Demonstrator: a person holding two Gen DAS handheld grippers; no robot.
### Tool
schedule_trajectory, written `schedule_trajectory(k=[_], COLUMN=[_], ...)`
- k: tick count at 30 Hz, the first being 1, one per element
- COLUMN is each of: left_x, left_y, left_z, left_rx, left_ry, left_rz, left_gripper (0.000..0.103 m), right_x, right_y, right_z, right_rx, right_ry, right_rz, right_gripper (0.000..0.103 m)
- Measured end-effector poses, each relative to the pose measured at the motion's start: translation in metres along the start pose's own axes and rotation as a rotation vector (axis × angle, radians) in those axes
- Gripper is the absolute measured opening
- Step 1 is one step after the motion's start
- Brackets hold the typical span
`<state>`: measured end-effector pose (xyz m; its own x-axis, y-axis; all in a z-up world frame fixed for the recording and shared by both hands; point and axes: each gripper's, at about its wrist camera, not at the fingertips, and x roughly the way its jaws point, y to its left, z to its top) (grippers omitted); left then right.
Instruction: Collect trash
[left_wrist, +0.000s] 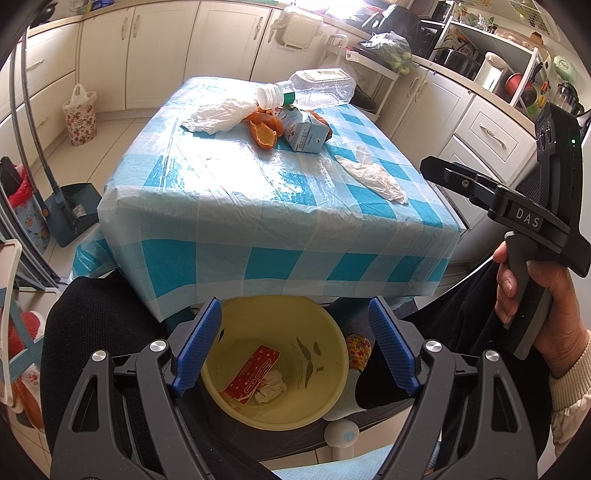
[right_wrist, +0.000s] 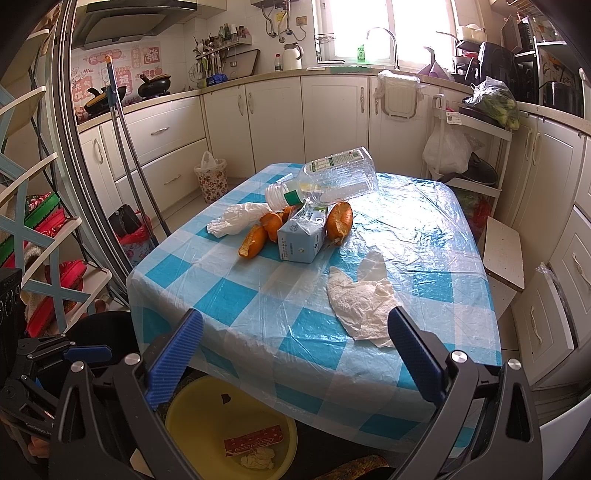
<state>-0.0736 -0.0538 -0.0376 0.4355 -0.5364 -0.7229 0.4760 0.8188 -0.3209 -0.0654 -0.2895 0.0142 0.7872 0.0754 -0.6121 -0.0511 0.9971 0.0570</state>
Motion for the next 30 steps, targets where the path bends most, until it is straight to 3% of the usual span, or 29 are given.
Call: schedule_trajectory(k=[30], left_x=[0.0004], left_y=[-0.0010], left_z=[0.0000], left_rx=[0.000], left_ry=[0.002], left_rz=[0.002], left_gripper=[0.079], right_x=[0.0000], right_y=[0.0004], right_z=[-0.0007], right_rx=[0.001], right_ry=[0.000], right_rz=[0.001], right_gripper=[0.096])
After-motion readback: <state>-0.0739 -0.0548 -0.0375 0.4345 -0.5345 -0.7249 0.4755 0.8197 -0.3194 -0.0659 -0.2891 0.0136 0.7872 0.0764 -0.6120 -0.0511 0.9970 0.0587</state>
